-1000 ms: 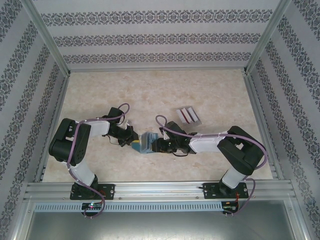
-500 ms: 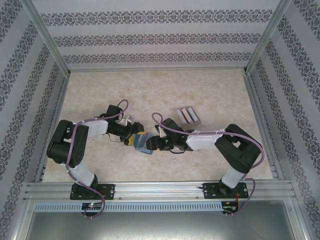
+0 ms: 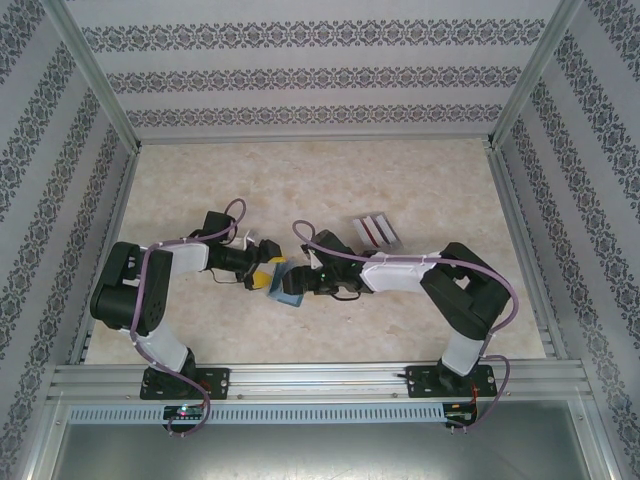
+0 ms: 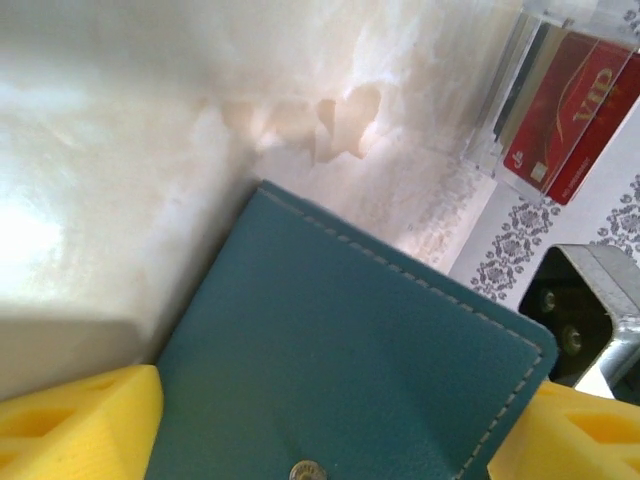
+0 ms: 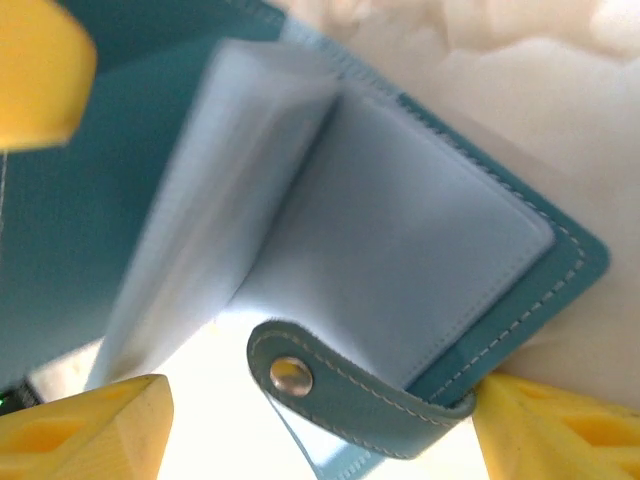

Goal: Put the credit cards into the card holder

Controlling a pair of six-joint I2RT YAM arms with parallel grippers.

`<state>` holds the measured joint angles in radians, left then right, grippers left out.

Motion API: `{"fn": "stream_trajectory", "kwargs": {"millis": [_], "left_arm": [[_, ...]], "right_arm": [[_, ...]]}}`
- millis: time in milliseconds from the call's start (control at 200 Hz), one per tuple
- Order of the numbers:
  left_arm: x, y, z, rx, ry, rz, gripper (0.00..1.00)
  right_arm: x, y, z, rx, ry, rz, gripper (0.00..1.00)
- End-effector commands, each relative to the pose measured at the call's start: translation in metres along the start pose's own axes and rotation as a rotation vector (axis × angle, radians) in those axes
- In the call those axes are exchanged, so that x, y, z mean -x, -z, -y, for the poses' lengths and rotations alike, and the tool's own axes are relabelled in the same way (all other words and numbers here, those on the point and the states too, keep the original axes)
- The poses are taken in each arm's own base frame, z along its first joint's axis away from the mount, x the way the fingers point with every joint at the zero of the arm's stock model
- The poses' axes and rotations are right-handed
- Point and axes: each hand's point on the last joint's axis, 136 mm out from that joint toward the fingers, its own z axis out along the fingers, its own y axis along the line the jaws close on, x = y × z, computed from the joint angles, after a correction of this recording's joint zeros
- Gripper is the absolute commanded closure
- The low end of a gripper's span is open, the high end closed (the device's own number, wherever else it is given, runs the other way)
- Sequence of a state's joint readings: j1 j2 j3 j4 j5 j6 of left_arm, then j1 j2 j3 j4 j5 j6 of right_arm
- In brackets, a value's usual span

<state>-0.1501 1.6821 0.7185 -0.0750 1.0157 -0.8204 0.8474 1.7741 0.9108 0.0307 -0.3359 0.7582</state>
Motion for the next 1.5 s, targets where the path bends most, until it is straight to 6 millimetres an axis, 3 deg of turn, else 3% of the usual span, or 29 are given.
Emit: {"fn": "stream_trajectory", "kwargs": {"millis": [0,175,355,425,535,635,769,989,1124,1324,1494], "left_arm": [[0.015,-0.007,-0.043,0.075,0.112,0.071,0.23],[0.022,-0.008,-0.056,0.071,0.187,0.094,0.28],[0.028,-0.010,-0.060,0.024,0.243,0.113,0.51],[0.030,-0.010,-0.061,0.015,0.250,0.119,0.52],[0.038,-0.002,-0.061,-0.015,0.266,0.161,0.47],[0.045,0.013,-0.063,-0.035,0.290,0.205,0.22],[0.048,0.027,-0.069,-0.027,0.324,0.253,0.05],[0.050,0.039,-0.077,0.013,0.332,0.276,0.02],[0.048,0.048,-0.081,0.091,0.299,0.292,0.07],[0.043,0.052,-0.079,0.152,0.231,0.266,0.28],[0.034,0.048,-0.082,0.200,0.204,0.238,0.42]], "right_arm": [[0.011,-0.006,0.010,-0.104,0.035,0.034,0.19],[0.027,-0.001,0.010,-0.192,0.076,0.072,0.19],[0.040,0.009,0.004,-0.247,0.127,0.091,0.19],[0.042,0.009,0.002,-0.257,0.139,0.088,0.19],[0.045,0.004,-0.004,-0.253,0.154,0.077,0.19],[0.045,0.000,-0.007,-0.278,0.175,0.065,0.18],[0.043,-0.006,-0.011,-0.321,0.226,0.044,0.18],[0.043,-0.012,-0.014,-0.366,0.253,0.024,0.17],[0.048,-0.007,-0.018,-0.399,0.269,0.025,0.15],[0.051,0.012,-0.023,-0.401,0.259,0.058,0.11],[0.040,0.029,-0.020,-0.303,0.145,0.062,0.18]]}}
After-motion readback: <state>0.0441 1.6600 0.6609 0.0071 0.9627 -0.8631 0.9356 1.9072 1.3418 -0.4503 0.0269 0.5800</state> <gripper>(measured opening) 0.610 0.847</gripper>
